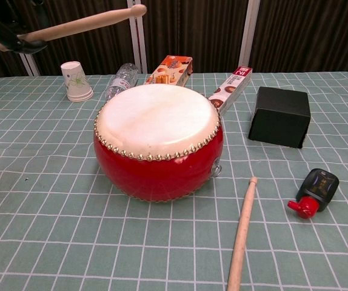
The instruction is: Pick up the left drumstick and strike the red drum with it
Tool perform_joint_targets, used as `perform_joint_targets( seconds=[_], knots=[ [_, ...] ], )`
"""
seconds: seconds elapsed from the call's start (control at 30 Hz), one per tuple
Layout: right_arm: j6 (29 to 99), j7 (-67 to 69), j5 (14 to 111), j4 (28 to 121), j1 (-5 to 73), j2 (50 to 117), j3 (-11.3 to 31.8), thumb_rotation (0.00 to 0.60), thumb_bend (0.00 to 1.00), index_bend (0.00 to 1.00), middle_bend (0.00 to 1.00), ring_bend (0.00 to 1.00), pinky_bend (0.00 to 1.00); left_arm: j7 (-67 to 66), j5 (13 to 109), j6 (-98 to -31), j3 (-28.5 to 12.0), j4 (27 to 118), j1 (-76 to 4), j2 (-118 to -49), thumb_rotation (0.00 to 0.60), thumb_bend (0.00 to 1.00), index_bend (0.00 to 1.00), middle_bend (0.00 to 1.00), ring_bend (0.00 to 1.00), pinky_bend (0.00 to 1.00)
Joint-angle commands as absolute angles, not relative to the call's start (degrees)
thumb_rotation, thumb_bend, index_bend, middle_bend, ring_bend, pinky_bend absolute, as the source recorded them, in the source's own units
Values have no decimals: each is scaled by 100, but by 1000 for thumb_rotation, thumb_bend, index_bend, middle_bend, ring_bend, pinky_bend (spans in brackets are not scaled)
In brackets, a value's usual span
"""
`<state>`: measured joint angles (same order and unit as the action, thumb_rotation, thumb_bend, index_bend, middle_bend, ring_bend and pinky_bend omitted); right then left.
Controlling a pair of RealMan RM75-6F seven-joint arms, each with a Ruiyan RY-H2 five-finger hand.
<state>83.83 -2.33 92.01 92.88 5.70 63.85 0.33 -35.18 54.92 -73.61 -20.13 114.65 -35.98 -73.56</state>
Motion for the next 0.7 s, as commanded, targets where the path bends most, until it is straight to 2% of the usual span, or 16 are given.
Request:
perform_joint_targets(
  seconds=[0.03, 0.27, 0.43, 0.5, 0.57, 0.7],
  knots=[
    [8371, -211, 9200, 9293, 572, 6379, 26, 600, 251, 0, 0, 0, 116, -4053, 5038, -7431, -2229, 11340, -4039, -7703, 600, 555, 732, 1000, 1000, 897],
    [8342, -132, 9188, 9294, 580, 6373, 18, 600, 251, 0, 0, 0, 116, -4806, 4322, -7434, -2349, 10677, -4754, -8349, 600, 555, 735, 1000, 1000, 901],
    [8357, -84, 9212, 9273, 587, 6375, 22, 600, 251, 0, 0, 0, 116, -5864, 3604, -7358, -1887, 10045, -5141, -8744, 600, 557, 744, 1000, 1000, 911],
    [8378, -75, 9227, 9266, 582, 6373, 22, 600, 251, 0, 0, 0, 116, -6707, 2808, -7331, -1685, 10095, -5336, -8712, 600, 557, 746, 1000, 1000, 911],
    [8386, -53, 9229, 9266, 577, 6371, 19, 600, 251, 0, 0, 0, 116, -7277, 2100, -7414, -1684, 10251, -5527, -8638, 600, 557, 747, 1000, 1000, 911],
    [8393, -57, 9227, 9259, 575, 6372, 21, 600, 251, 0, 0, 0, 116, -7739, 1329, -7502, -1755, 10588, -5747, -8336, 600, 558, 748, 1000, 1000, 911]
  ],
)
